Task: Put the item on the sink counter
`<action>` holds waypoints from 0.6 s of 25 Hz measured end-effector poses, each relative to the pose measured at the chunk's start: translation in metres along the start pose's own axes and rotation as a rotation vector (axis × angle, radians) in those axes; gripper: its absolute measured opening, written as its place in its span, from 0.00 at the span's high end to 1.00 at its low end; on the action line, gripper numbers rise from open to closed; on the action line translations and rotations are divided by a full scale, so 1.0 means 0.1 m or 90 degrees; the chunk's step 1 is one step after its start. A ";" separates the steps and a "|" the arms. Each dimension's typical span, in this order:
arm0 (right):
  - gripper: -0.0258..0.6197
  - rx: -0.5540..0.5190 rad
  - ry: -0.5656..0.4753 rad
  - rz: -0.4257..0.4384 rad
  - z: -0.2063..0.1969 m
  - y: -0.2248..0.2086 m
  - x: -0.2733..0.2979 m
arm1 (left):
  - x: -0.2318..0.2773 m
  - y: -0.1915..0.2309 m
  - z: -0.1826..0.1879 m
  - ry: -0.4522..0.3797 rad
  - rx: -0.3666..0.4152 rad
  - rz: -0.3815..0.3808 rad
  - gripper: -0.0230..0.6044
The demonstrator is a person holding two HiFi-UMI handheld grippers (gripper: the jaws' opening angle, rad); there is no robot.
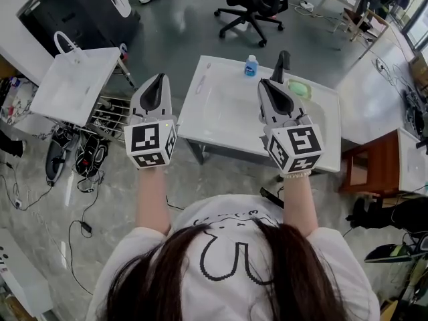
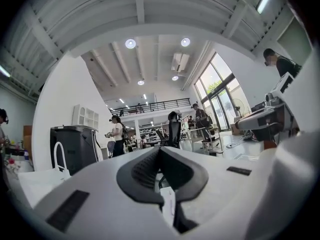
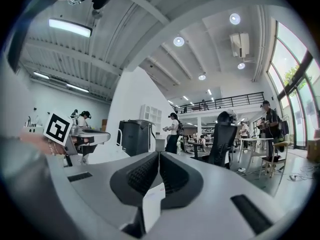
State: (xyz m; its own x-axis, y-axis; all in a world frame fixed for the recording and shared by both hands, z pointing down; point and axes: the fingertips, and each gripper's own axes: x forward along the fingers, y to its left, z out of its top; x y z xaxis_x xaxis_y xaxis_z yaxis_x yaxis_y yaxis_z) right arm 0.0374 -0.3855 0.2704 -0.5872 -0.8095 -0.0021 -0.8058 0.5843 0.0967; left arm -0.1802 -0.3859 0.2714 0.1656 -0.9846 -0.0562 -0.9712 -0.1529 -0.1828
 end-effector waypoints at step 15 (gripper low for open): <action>0.91 -0.063 -0.036 0.004 0.42 0.08 -0.04 | -0.10 0.08 0.41 -0.051 0.025 -0.004 0.95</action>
State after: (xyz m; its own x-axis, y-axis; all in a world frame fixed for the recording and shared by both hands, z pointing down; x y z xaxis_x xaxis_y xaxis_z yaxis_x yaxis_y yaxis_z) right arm 0.0306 -0.3751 0.2297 -0.5981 -0.7994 -0.0573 -0.7919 0.5786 0.1953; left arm -0.1825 -0.3735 0.2301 0.1868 -0.9733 -0.1337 -0.9627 -0.1542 -0.2223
